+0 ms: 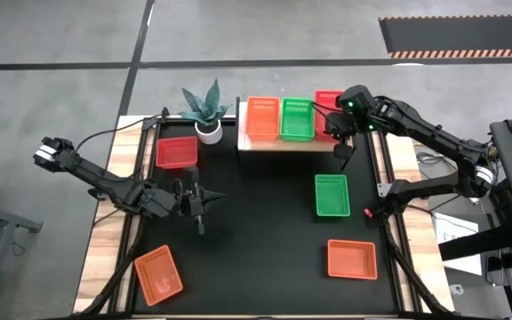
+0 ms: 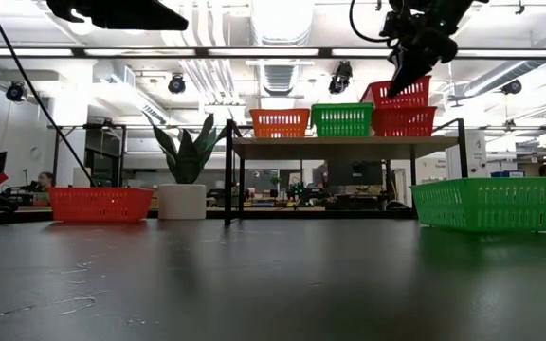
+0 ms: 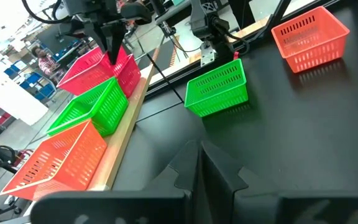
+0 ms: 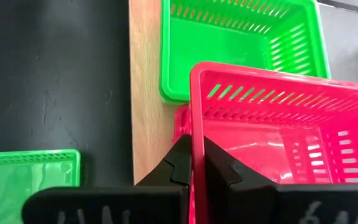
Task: Stack baskets on shelf by color
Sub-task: Stack the bottom red bin on top of the red bin on the shelf
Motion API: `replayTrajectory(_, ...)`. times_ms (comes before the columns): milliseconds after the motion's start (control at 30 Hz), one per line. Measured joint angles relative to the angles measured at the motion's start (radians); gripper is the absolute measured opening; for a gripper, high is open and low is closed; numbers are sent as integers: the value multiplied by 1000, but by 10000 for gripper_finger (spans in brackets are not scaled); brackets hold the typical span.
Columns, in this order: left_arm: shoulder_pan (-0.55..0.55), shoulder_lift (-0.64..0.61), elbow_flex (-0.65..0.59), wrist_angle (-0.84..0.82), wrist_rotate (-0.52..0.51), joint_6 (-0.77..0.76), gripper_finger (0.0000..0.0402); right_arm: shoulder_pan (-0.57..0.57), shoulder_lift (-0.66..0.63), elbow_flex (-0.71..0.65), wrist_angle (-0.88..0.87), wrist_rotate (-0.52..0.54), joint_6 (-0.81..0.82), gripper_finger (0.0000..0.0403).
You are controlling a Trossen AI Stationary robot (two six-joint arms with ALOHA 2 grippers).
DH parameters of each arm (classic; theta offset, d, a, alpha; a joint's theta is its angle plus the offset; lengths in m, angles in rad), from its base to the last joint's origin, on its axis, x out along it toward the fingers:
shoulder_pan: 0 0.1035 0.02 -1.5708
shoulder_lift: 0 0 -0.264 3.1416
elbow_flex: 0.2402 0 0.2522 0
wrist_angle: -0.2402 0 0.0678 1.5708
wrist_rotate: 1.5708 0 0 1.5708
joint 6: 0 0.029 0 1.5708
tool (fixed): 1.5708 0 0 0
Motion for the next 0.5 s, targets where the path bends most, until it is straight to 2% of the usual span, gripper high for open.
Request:
replayTrajectory(200,0,0,0,0,0,0,3,0,0,0,-42,9,10,17)
replayTrajectory(500,0,0,0,0,0,-19,3,0,0,13,-62,42,29,87)
